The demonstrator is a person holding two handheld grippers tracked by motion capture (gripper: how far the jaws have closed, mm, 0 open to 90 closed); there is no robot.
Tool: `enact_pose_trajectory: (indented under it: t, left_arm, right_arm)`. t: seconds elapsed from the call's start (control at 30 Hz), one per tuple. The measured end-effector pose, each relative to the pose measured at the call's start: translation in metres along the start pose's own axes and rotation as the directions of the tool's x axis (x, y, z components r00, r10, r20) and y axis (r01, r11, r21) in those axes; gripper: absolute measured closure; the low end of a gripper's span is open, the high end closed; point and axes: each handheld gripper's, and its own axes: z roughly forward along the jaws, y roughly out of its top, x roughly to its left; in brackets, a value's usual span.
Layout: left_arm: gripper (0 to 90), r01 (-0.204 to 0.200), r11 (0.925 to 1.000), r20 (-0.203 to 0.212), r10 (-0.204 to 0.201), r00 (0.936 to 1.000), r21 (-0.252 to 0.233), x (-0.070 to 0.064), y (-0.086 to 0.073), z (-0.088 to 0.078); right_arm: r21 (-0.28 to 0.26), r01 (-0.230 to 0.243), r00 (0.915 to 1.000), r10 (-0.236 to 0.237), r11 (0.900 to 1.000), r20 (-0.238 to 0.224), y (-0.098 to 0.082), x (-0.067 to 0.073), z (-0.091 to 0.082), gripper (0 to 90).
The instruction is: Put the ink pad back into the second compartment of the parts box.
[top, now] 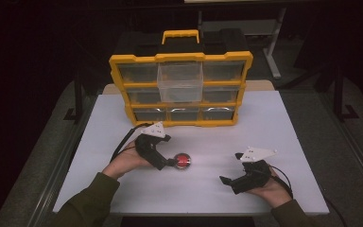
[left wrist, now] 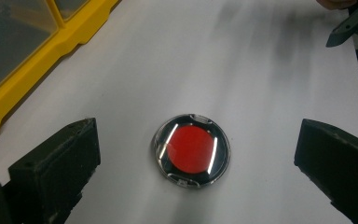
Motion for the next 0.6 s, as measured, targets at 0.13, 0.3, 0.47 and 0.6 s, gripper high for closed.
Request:
enact_pose_trajectory:
  t: [0.13,0.3,0.47,0.6]
  left_arm:
    - [0.0,-0.007,1.0000,0.004,0.007,1.0000,-0.001,0.000,0.005,0.004]
    - [0.0,-0.014,0.9999,0.010,0.014,0.9998,-0.004,-0.001,0.011,0.009]
    - [0.0,-0.026,0.9996,0.018,0.026,0.9995,0.006,-0.002,0.017,0.016]
    - [0.0,-0.028,0.9996,0.025,0.028,0.9993,0.004,-0.002,0.022,0.021]
  right_arm:
    - [-0.003,0.001,1.0000,-0.001,1.000,0.000,0.000,0.000,0.000,0.0]
    - [-0.005,-0.001,1.0000,0.001,1.000,0.000,0.000,0.000,-0.001,0.0]
    - [-0.005,-0.002,1.0000,0.002,1.000,0.000,0.000,0.000,-0.001,0.0]
    - [-0.005,-0.004,1.0000,0.004,1.000,0.002,0.000,0.000,-0.001,0.0]
